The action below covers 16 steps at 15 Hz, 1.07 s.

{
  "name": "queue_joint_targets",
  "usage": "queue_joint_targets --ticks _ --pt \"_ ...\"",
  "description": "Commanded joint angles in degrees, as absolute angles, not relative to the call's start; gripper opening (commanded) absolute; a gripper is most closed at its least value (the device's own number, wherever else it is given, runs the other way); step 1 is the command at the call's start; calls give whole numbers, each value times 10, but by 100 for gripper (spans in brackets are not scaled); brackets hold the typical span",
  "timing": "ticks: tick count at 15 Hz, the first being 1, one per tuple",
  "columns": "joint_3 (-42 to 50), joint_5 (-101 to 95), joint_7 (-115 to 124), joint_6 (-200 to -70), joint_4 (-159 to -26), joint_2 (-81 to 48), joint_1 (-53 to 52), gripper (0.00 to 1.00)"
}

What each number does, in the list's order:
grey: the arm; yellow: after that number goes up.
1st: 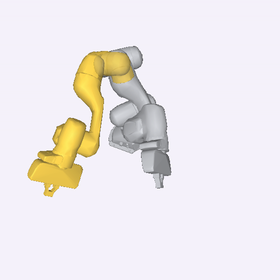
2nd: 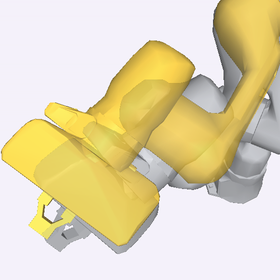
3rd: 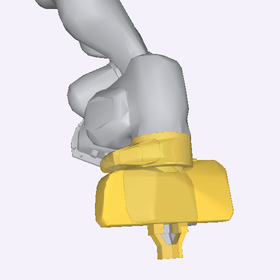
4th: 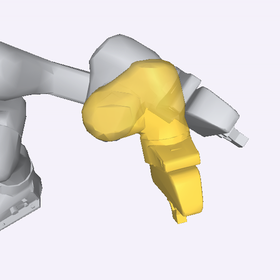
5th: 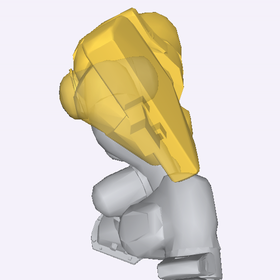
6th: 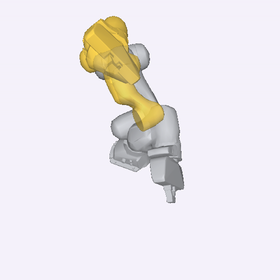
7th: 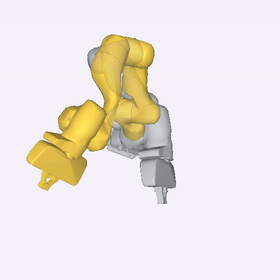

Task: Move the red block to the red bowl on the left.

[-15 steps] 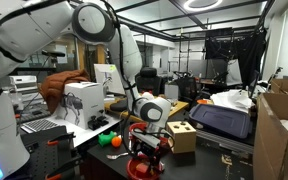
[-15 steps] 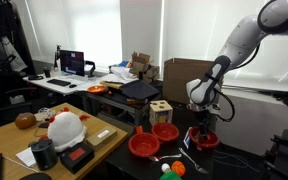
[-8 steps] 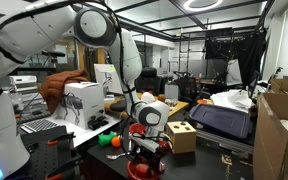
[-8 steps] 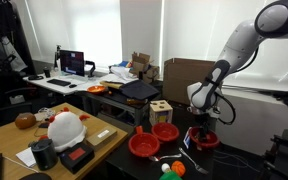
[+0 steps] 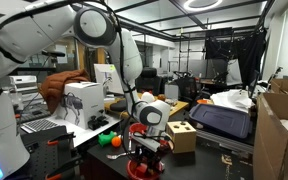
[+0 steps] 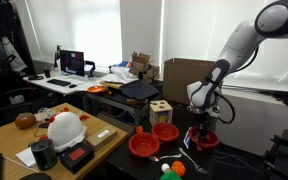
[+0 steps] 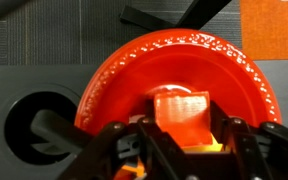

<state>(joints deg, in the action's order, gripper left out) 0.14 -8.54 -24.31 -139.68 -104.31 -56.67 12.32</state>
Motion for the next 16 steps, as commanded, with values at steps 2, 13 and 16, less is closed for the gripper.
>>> queue_joint_targets --ticks 2,13,16 --pt "-1 -80 -240 -1389 -1059 -544 130 27" --pt "16 -100 -248 -1323 -1101 -449 125 27" --pt "10 -87 -243 -1304 -1100 -424 131 27"
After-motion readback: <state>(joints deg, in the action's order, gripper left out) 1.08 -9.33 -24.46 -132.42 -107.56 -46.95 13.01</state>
